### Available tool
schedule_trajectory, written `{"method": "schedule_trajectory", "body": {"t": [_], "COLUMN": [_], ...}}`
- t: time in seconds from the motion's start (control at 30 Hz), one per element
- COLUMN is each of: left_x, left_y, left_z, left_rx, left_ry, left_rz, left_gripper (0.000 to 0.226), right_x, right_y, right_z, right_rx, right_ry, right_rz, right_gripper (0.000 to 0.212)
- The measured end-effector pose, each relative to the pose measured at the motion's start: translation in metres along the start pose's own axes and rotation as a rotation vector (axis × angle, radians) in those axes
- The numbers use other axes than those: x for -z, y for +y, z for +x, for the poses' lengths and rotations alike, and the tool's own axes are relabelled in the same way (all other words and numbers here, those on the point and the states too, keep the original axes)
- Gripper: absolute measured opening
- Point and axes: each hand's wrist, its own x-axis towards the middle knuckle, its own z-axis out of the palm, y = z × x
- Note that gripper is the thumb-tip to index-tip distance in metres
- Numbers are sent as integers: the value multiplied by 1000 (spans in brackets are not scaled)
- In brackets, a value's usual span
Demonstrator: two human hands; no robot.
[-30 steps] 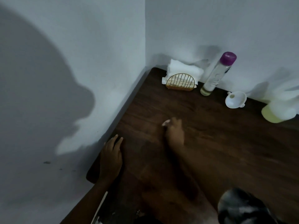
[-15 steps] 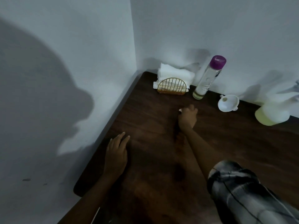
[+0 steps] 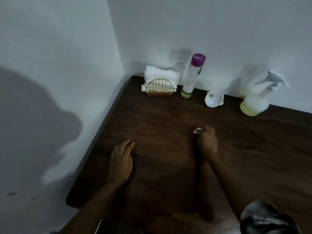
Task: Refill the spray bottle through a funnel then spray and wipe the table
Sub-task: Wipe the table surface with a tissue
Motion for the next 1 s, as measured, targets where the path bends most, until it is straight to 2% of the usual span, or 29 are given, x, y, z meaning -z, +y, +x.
{"method": "schedule_trajectory", "body": {"t": [0.1, 0.17, 0.23, 0.37, 0.43, 0.47, 0.5, 0.53, 0.63, 0.73, 0.8, 0.87, 0.93, 1.0], "left_x": [-7, -10, -12, -16, -17, -18, -19, -21, -27, -35, -39, -44, -47, -50], "left_y": [17, 30, 43, 65, 76, 80, 85, 89, 103, 118, 128, 136, 144, 152], "left_z": [-6, -10, -13, -22, -30, -36, -42, -47, -67, -85, -94, -100, -103, -107], "left_rx": [-71, -95, -108, -171, -199, -216, -233, -246, -289, -318, -354, -392, -421, -433], "left_ry": [-21, -39, -66, -100, -113, -120, -121, -122, -145, -182, -206, -211, -217, -236], "left_rz": [7, -1, 2, -2, -10, -15, -22, -32, -49, -60, -57, -58, -63, -58], "left_gripper": [53, 51, 48, 43, 42, 42, 42, 42, 43, 43, 43, 45, 44, 44], "right_x": [32, 40, 32, 12, 15, 22, 30, 40, 64, 60, 44, 30, 25, 32], "right_y": [69, 78, 57, 4, 9, 20, 37, 54, 100, 84, 49, 15, 5, 23], "right_z": [-12, -35, -63, -131, -160, -168, -173, -176, -194, -216, -235, -258, -280, -291], "right_rx": [-394, -507, -416, 40, 255, 302, 270, 147, -326, -494, -412, -175, 123, 261], "right_ry": [107, 185, 194, 3, -79, -62, -18, 21, 125, 198, 177, 93, 42, 46], "right_rz": [-20, -20, -17, 22, 8, -11, -18, -23, -21, -13, 43, 88, 28, -19], "right_gripper": [27, 27, 24, 15, 15, 16, 15, 16, 20, 21, 16, 9, 6, 8]}}
